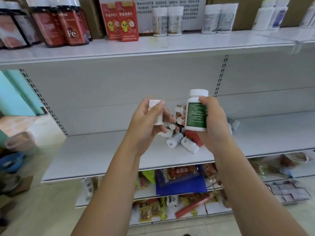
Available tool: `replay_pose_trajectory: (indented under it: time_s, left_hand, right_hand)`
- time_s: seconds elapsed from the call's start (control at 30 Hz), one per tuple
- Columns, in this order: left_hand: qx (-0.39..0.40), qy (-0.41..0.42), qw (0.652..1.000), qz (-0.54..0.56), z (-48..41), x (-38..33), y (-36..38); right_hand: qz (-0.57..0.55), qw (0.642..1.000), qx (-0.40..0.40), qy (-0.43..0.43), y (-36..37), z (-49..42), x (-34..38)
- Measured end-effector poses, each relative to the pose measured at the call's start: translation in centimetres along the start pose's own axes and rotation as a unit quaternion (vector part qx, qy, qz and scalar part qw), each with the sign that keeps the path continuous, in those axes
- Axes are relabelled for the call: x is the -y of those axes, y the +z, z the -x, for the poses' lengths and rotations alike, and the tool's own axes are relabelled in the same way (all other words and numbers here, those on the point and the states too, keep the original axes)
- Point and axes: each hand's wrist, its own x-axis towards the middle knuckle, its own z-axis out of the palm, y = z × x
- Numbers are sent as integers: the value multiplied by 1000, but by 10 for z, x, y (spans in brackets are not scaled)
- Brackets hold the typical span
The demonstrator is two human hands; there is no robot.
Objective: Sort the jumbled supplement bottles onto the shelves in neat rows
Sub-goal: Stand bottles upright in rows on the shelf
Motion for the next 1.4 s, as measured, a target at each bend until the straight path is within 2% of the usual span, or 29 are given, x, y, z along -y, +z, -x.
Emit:
replay_pose_trajectory:
  time_s: [0.1, 0.23, 0.27, 0.37, 0.53, 0.67, 0.8, 1.13, 1.4]
  left_hand:
    - [19, 14, 999, -24, -5, 5, 22]
    - [65, -76, 991, 94, -19, 9, 72]
    - [70, -75, 990, 102, -22, 12, 86]
    - [86, -66, 992, 70, -34, 25, 129]
    - [150, -114, 974, 123, -54, 50, 239]
    - [209, -113, 964, 117, -63, 76, 342]
    - [237, -118, 956, 124, -77, 103, 432]
    - [303, -109, 946, 33, -134, 143, 601]
    - [321, -18, 944, -65, -212, 159, 738]
  right_hand:
    - [12, 999, -30, -28, -18, 8, 13]
    - [7, 994, -75, -78, -55, 12, 35]
    - [7, 993, -84, -84, -67, 13, 42]
    - [-4, 988, -109, -109, -107, 14, 63]
    - [5, 975, -162, -151, -204, 24, 112]
    - [16, 966, -205, -158, -291, 35, 157]
    - [37, 955, -243, -165, -370, 43, 198]
    - [70, 924, -324, -191, -522, 18, 281]
    - [123, 903, -345, -224, -638, -49, 356]
